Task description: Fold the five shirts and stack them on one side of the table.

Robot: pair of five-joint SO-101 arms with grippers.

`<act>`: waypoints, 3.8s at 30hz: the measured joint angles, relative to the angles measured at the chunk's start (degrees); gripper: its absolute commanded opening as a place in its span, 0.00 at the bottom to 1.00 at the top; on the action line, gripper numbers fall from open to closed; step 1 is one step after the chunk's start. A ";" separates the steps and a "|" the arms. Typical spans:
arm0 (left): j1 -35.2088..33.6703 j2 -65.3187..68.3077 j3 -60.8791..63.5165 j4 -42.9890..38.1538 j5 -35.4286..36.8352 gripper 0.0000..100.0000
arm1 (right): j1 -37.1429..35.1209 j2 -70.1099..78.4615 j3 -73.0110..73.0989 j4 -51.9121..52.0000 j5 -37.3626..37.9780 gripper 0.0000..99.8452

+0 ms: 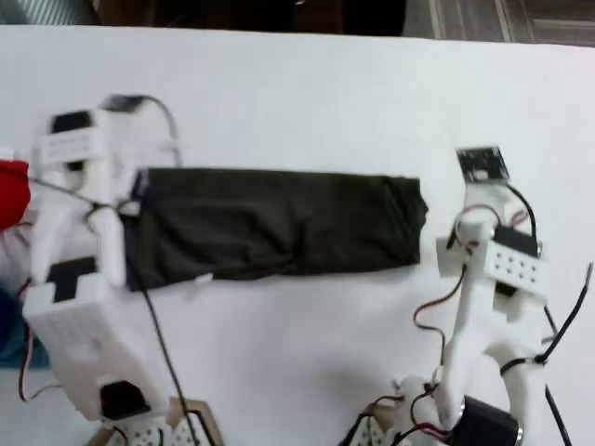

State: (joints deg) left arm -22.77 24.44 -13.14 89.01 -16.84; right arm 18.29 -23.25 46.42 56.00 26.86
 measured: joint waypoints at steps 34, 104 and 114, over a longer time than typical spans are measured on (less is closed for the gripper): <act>-3.43 34.64 -31.65 12.04 -13.27 0.03 | 1.14 -1.14 19.78 -18.64 -1.67 0.18; 54.07 17.58 -38.42 2.73 5.10 0.03 | 1.23 -1.14 20.75 -19.52 -4.13 0.18; 55.74 22.86 -48.79 10.20 5.01 0.28 | 1.23 -1.14 20.84 -20.31 -4.13 0.18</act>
State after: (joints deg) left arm 32.97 47.30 -61.93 99.21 -11.82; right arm 19.52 -24.40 67.25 35.69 22.73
